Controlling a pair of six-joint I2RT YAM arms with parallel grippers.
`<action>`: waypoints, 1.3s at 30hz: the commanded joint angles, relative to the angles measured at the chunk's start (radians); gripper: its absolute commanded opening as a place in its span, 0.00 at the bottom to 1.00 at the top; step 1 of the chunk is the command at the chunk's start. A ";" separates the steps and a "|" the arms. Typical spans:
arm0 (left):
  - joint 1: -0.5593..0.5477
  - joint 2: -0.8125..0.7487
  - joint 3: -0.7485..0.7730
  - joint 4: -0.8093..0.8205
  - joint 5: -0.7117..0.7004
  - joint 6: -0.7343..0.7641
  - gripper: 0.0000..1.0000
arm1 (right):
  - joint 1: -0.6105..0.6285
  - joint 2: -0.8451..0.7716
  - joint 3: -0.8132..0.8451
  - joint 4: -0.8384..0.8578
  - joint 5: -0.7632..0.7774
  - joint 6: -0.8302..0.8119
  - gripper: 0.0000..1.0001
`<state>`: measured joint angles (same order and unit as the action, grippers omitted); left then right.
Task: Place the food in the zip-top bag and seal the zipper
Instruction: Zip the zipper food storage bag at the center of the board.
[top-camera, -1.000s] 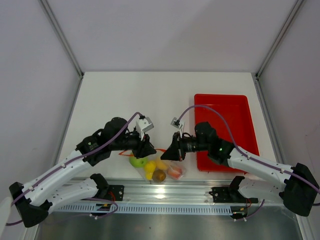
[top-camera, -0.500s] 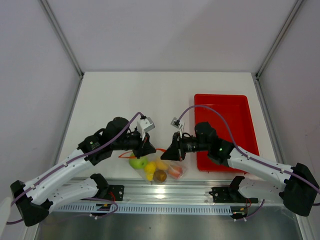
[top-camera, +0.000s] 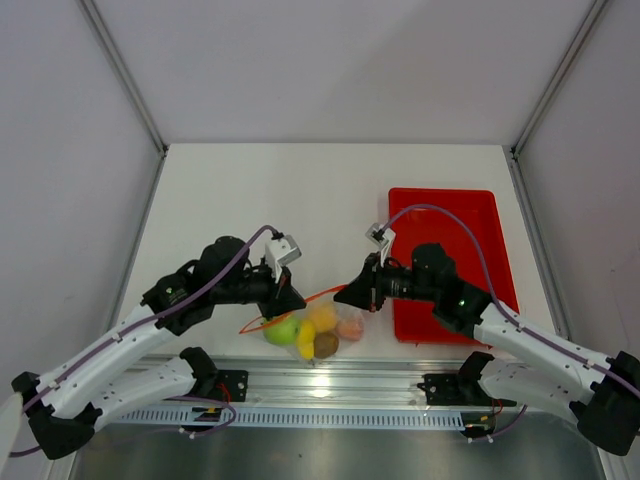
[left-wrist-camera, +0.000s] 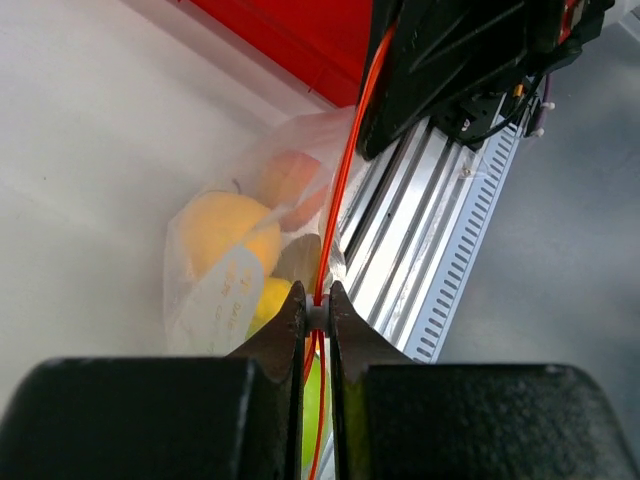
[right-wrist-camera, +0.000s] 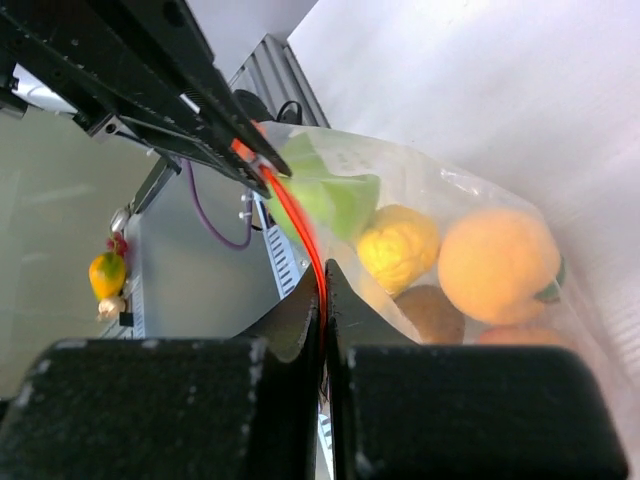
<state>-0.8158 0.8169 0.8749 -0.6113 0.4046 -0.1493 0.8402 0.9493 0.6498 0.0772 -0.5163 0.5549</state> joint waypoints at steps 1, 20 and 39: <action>0.004 -0.031 0.038 -0.090 0.007 -0.019 0.01 | -0.027 -0.030 -0.007 -0.011 0.052 0.007 0.00; 0.004 -0.167 0.041 -0.209 -0.007 -0.071 0.00 | -0.061 -0.075 -0.065 -0.024 0.119 0.000 0.00; 0.004 -0.208 0.035 -0.255 0.014 -0.131 0.00 | -0.156 -0.133 -0.058 -0.122 0.145 -0.033 0.00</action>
<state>-0.8158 0.6243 0.8791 -0.8291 0.3962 -0.2455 0.7132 0.8364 0.5869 -0.0032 -0.4313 0.5514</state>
